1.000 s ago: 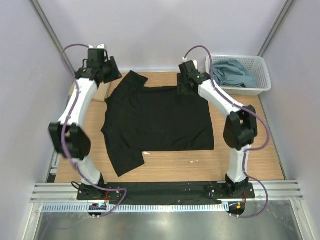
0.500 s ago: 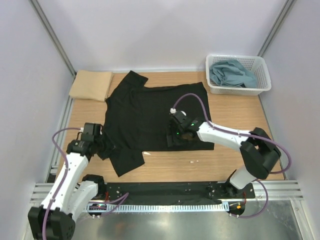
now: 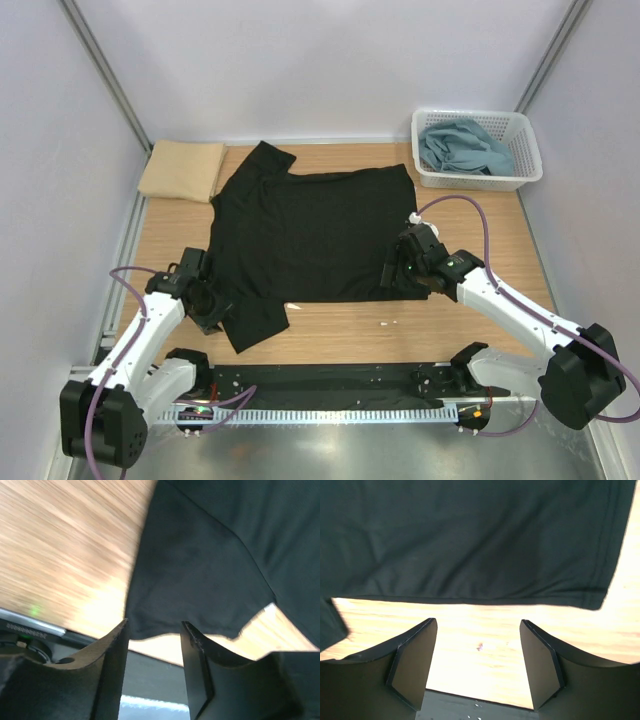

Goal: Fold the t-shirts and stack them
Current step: Fold the tshirt

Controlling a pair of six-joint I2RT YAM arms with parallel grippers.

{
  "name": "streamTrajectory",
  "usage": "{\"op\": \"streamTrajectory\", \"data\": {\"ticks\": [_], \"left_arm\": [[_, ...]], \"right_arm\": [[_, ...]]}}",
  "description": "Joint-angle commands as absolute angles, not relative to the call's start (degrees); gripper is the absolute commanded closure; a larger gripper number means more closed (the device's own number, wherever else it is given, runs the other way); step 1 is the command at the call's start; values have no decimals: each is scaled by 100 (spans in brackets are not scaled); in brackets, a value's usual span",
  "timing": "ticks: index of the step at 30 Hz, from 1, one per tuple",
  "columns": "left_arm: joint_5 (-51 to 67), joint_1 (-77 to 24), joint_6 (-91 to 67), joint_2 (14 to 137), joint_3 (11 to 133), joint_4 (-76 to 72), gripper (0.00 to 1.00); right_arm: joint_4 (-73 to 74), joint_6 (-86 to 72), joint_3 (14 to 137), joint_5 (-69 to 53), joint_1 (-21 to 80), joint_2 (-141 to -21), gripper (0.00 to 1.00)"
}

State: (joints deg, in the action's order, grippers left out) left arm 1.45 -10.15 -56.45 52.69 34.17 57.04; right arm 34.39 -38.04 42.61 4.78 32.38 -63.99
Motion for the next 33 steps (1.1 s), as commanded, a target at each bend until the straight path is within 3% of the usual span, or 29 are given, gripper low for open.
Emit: {"op": "streamTrajectory", "data": {"ticks": [1, 7, 18, 25, 29, 33], "left_arm": [[-474, -1055, -5950, 5492, 3305, 5398, 52], [-379, -1046, -5941, 6274, 3103, 4677, 53], [-632, -1046, -6214, 6513, 2848, 4544, 63], [-598, -1046, -6328, 6390, 2848, 4702, 87], [-606, -1055, -6319, 6153, 2935, 4895, 100], [-598, -1037, -6214, 5994, 3058, 5062, 100]], "right_arm": [[3481, -3894, 4236, 483, 3164, -6240, 27], [3638, -3833, 4315, 580, 2866, -6153, 26], [3911, -3480, 4368, 799, 2172, -5915, 24], [4034, -3717, 4245, 475, 1373, -6345, 26], [4140, -3797, 4035, 413, 1134, -6417, 35], [3938, -3911, 3648, 246, 1011, -6302, 41]]}}
